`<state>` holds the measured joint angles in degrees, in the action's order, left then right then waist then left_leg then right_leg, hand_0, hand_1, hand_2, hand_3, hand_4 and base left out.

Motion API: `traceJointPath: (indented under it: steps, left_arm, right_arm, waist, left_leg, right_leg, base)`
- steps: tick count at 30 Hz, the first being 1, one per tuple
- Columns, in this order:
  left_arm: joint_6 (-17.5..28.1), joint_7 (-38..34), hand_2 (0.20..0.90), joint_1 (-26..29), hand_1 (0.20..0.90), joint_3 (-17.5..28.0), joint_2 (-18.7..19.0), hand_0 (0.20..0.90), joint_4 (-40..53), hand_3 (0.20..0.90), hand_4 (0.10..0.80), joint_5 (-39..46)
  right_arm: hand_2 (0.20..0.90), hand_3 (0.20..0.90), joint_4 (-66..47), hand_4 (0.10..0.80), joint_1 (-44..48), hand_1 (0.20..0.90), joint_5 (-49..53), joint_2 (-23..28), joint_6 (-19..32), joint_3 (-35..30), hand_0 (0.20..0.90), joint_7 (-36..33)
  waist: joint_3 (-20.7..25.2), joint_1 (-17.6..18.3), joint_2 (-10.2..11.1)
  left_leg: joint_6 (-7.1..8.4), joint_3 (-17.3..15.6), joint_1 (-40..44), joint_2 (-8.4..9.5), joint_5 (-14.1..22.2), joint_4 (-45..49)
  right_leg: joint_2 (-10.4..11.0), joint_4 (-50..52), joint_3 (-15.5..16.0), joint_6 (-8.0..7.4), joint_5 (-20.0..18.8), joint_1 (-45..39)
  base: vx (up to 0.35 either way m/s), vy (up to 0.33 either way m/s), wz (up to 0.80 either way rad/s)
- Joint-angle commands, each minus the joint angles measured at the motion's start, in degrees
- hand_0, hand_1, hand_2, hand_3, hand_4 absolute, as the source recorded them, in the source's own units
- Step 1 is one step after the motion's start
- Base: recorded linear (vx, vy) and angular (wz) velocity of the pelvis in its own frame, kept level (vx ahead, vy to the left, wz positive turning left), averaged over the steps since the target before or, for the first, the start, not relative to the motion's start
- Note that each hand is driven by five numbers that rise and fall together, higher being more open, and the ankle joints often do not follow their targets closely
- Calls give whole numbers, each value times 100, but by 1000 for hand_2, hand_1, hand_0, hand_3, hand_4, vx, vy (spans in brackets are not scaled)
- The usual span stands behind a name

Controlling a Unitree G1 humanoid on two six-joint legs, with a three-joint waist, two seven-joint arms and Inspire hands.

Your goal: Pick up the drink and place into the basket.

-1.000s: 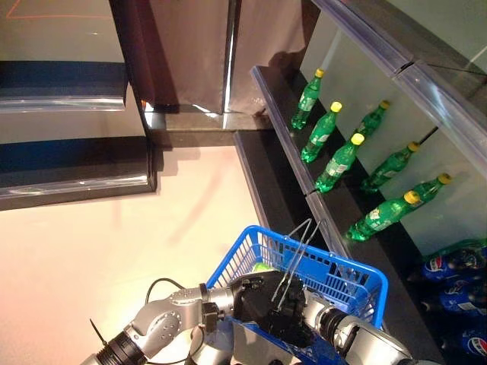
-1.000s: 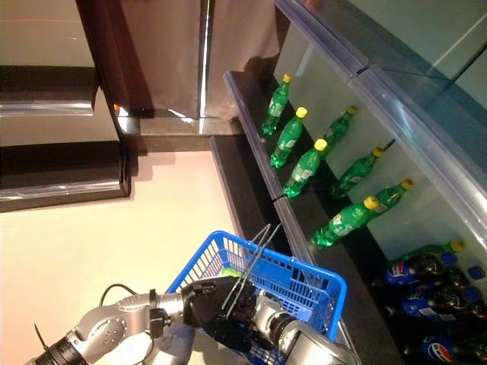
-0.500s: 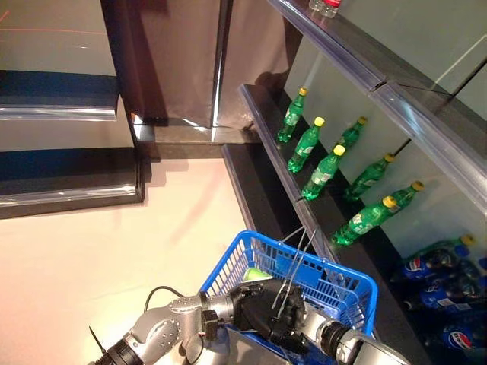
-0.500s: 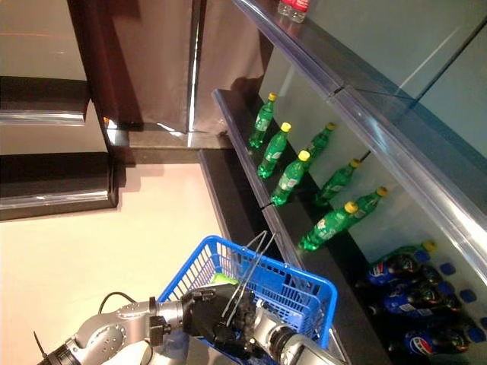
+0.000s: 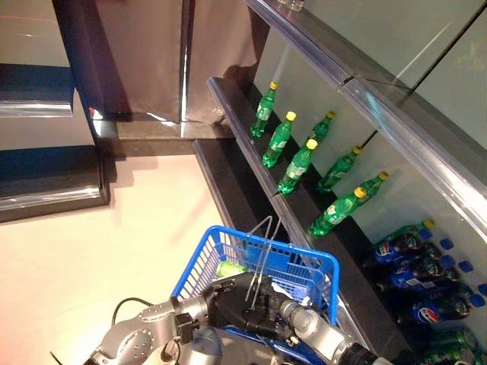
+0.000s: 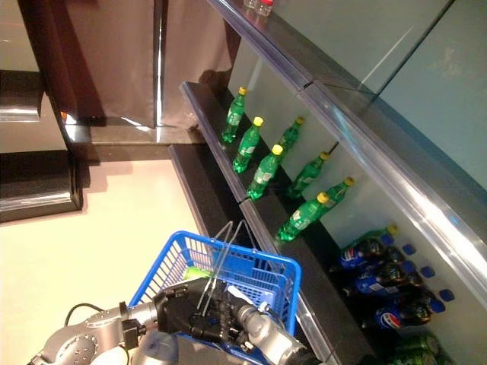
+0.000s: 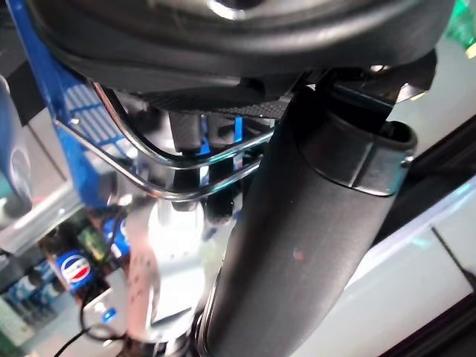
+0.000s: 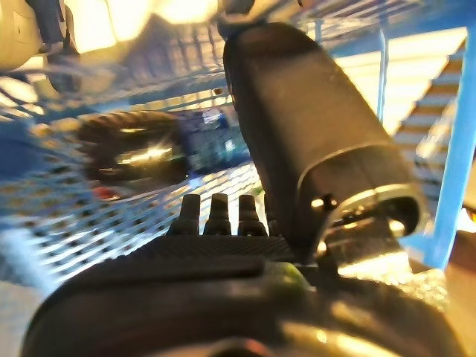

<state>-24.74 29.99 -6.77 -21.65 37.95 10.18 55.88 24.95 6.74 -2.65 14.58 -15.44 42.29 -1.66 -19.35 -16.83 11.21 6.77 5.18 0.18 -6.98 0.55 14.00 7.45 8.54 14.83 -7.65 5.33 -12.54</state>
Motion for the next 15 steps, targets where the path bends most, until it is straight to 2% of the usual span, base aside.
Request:
traceJointPath:
  steps: [1,6,9,15]
  left_arm:
    - [984,1307,300,145,300,297,-851,300,2165,200,100,1337]
    - [1020,1414,300,-66,300,478,-834,300,2164,200,100,1328]
    - [1063,1428,300,-172,300,529,-847,300,2170,200,100,1321]
    - [1176,1432,300,-326,300,602,-892,300,2191,200,100,1343]
  right_arm:
    - [900,900,-765,800,-26,900,-258,666,161,-285,900,-553]
    - [900,900,-1275,800,-349,900,-404,845,254,-729,900,-911]
    - [900,900,-1546,800,-480,900,-441,893,389,-992,900,-1172]
    - [900,900,-2108,800,-739,900,-600,985,736,-1514,900,-2107]
  waist:
    - [509,154,-270]
    - [548,265,-270]
    - [573,340,-307]
    - [614,470,-377]
  left_leg:
    - [-116,-118,460,89,61,-8]
    - [-139,-176,475,103,-3,-19]
    - [-145,-201,538,80,80,23]
    - [-174,-266,530,116,61,81]
  right_leg:
    - [38,-31,-303,-735,-1145,513]
    - [47,-31,-378,-735,-1197,539]
    - [35,-4,-406,-735,-1134,491]
    - [84,34,-478,-735,-1124,505]
  base:
    - [34,-7,-4]
    - [9,9,-4]
    - [28,21,-7]
    - [9,41,-3]
